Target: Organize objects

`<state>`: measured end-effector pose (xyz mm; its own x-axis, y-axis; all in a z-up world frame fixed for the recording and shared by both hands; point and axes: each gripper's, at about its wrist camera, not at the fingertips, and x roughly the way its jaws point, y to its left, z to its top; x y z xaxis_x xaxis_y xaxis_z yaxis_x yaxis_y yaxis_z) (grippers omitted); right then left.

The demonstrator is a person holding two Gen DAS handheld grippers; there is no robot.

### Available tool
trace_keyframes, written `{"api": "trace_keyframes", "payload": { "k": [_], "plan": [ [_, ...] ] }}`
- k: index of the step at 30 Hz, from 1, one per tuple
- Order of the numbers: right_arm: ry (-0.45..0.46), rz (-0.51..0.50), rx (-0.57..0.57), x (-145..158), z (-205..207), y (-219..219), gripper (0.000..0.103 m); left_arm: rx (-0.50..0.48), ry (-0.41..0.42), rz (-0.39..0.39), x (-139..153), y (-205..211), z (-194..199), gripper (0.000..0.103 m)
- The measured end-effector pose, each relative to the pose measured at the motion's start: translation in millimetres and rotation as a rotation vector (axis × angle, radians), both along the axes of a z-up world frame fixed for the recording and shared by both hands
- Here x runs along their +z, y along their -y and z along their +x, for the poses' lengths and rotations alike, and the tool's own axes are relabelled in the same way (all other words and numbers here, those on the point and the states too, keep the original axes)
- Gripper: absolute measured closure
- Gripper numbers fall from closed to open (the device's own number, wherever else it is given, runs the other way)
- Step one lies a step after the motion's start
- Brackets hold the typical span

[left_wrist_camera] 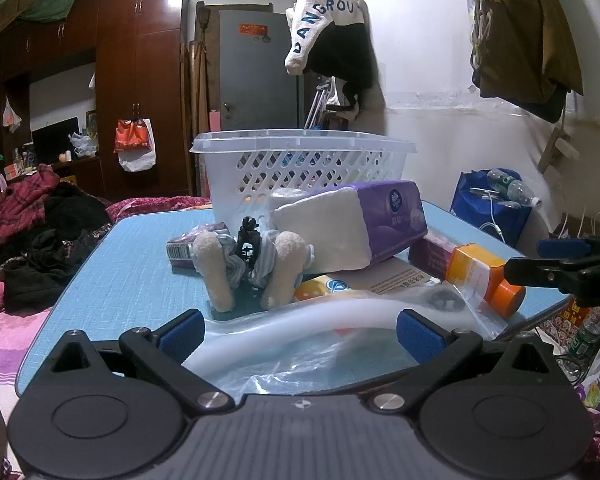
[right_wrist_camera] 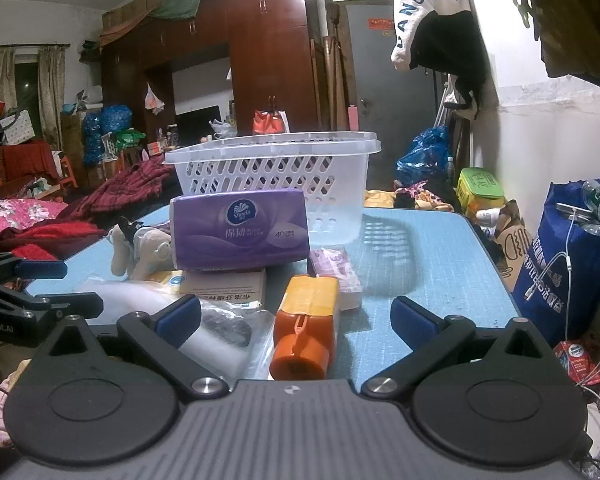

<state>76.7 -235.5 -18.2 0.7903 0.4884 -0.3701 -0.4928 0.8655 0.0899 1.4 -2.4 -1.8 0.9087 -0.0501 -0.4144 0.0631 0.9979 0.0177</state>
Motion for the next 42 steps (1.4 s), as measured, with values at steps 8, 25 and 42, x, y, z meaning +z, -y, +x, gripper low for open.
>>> {"api": "trace_keyframes", "payload": {
  "k": [8,25,42],
  "plan": [
    [-0.001,0.001,-0.001,0,0,1,0.0,-0.006,0.0,-0.003,-1,0,0,0.0],
    [0.006,0.01,-0.01,1,0,4,0.0,-0.011,0.019,-0.032,1,-4,-2,0.0],
    [-0.013,0.132,0.059,-2,17,20,0.0,0.032,0.105,-0.005,7,-18,20,0.0]
  ]
}}
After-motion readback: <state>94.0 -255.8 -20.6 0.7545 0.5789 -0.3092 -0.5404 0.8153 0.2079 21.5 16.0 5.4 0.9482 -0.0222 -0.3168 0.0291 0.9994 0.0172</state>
